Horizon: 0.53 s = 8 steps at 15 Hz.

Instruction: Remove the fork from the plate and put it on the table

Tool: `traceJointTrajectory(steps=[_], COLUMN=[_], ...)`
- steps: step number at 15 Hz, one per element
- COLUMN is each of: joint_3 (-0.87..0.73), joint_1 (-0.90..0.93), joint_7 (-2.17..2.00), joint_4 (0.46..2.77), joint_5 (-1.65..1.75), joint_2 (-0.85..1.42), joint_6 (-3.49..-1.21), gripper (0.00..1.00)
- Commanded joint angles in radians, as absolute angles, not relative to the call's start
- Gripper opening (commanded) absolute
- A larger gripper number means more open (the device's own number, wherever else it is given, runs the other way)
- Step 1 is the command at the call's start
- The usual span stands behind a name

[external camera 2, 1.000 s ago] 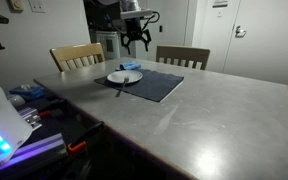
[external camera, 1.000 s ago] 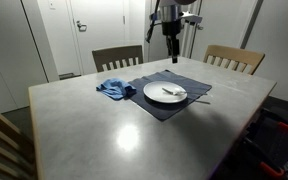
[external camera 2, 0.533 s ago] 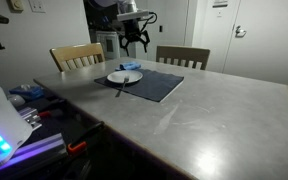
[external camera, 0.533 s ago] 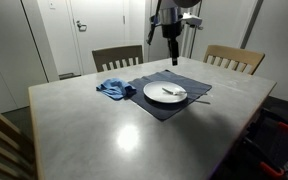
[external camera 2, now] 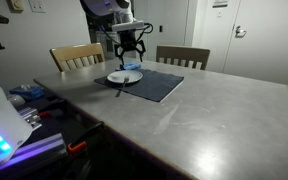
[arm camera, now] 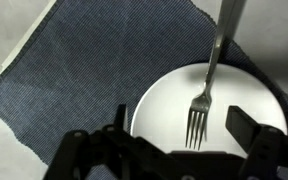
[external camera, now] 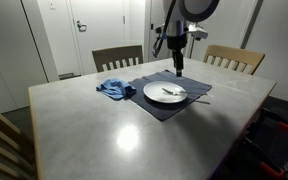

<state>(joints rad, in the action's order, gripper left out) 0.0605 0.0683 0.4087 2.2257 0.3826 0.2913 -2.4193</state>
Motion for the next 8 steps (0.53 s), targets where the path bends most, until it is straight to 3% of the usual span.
traceJointTrajectory(steps=[1, 8], joint_3=[0.085, 0.089], joint_1=[0.026, 0.033], joint_7=[0.475, 0.435], joint_4=[2.312, 2.386], joint_5=[0.314, 0.237], joint_2=[0.270, 0.265], joint_6=[-2.521, -2.583], gripper=[1.00, 1.00])
